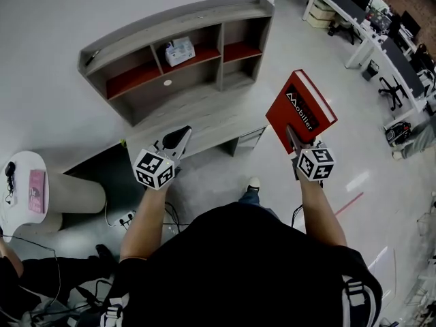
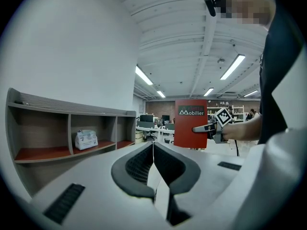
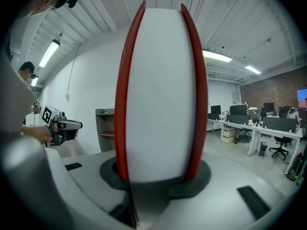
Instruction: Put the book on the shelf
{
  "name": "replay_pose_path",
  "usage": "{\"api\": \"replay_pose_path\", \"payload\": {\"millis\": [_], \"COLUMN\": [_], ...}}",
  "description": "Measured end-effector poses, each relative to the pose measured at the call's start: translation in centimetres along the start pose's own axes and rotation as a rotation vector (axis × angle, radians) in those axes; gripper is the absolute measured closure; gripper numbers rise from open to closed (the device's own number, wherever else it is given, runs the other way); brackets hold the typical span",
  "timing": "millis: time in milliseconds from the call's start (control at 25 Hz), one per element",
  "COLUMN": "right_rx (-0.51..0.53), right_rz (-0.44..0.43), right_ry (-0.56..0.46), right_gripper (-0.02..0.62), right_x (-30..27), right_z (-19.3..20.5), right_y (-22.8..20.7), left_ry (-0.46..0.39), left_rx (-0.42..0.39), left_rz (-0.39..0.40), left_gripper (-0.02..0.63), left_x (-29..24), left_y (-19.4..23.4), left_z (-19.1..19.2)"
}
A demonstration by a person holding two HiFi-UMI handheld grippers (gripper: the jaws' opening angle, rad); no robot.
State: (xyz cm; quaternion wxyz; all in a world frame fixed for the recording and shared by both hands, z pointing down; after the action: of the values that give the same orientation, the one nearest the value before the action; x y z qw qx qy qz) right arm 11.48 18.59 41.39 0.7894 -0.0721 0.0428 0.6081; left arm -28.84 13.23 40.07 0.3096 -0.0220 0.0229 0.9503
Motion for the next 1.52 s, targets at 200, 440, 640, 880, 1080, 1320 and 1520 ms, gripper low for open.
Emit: {"api": "replay_pose_path", "payload": {"millis": [200, 440, 640, 880, 1080, 1320, 1520], "right_rx": [-0.008, 0.003, 0.003, 0.004, 0.005, -0.014, -0.005], "right_rz": [-0.001, -0.029, -0.03, -0.036, -0.035, -0.041, -0.052], "right_ry": [-0.01, 0.007, 0.004, 0.003, 0.003, 0.012, 0.012], "right_gripper": [0.423, 0.423, 0.423, 0.423, 0.423, 0.423, 0.423], "right_x": [-0.1, -2.1, -3.4, -5.7, -7.3, -9.3, -10.7], "right_z": [1.4, 1.5, 1.9, 0.9, 1.3, 2.0, 1.6], "right_y": [-1.1, -2.8, -4.4, -6.7, -8.5, -10.4, -11.2], "left_ry": [0.0, 0.041, 0.044, 0.029, 0.047, 0.058, 0.058], "left_rx": [-0.008, -0.014, -0.013, -0.029, -0.02, -0.022, -0.008], "left_rz": [-0.004, 0.001, 0.001, -0.016, -0.032, -0.047, -0.062], "left_gripper": [0.583, 0.583, 0.583, 0.583, 0.583, 0.583, 0.583], "left_x": [-0.9, -3.0, -4.6, -7.5, -9.3, -11.1, -12.3], "left_y": [-0.6, 0.2, 0.1, 0.8, 1.4, 1.9, 2.5], "left_z": [1.2, 1.1, 1.6, 0.8, 1.0, 1.0, 1.2]}}
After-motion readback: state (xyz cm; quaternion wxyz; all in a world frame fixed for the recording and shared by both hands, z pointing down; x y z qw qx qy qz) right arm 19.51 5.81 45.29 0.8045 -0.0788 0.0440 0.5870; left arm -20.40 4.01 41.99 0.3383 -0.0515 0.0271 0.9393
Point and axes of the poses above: the fingertips, and each gripper's own axes: x backward along the fingers, y to its left, z out of its underside, the point moved 8 cm from there along x, backward along the fingers, and after that the axes turned 6 degrees about -y, right-handed, at the moved point
